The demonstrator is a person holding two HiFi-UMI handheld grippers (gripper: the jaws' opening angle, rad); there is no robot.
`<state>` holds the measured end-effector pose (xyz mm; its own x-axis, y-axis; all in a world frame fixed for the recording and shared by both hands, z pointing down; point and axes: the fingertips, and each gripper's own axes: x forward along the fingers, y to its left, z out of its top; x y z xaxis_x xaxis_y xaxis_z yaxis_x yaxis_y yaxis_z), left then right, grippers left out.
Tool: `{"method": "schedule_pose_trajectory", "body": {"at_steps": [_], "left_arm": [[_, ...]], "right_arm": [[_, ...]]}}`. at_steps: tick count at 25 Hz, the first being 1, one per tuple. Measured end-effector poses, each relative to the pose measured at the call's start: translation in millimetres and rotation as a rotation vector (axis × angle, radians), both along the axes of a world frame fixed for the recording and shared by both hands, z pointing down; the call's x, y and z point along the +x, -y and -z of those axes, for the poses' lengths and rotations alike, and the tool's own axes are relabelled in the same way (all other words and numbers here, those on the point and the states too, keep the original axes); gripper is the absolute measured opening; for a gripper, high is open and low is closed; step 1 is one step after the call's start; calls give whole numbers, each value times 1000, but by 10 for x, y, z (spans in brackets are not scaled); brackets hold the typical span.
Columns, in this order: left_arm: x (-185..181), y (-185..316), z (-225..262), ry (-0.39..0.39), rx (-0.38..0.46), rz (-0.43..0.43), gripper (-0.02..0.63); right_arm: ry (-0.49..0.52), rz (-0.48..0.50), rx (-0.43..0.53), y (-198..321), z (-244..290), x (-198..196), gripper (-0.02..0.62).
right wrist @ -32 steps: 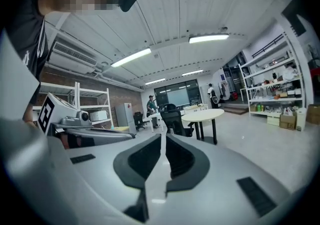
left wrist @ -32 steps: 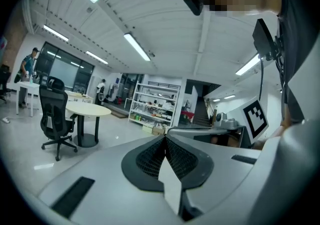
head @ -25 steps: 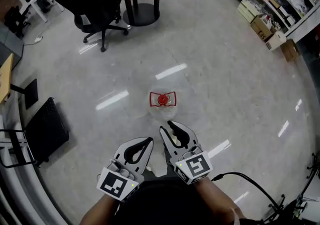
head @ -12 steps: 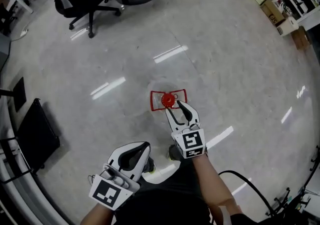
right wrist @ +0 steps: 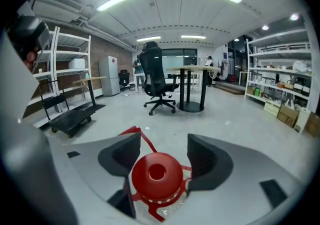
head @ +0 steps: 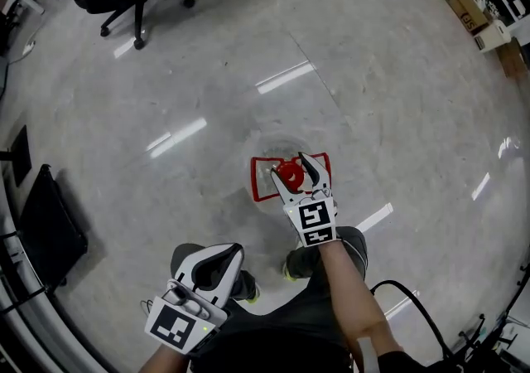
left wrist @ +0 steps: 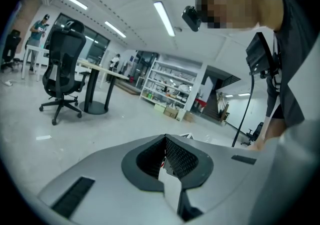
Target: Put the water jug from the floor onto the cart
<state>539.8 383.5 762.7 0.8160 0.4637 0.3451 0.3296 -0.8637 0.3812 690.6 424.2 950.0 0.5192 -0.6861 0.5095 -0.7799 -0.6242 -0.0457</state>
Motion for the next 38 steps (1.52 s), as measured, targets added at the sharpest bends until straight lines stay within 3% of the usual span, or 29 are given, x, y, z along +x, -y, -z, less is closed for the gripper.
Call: {"method": "schedule_pose_trajectory", "body": {"at_steps": [4,10,24,31,38], "left_arm": [[50,34,-161,18,-11,-3,5],[70,80,-331,32,-11,2,5],[17,100,-323,44,-24,23,5],[5,71,308,33,-37,39,5],[-146,310,2025,-19,-42,66,5]], "right_arm": [[16,16,-16,98,-186,0,301],[-65,53,-132,121,-390,3,302],[-16,107,-151,96,-311,-144,301],[21,131,-130,99,515,-258,301],[19,163,-118,369,2413,-488,301]]}}
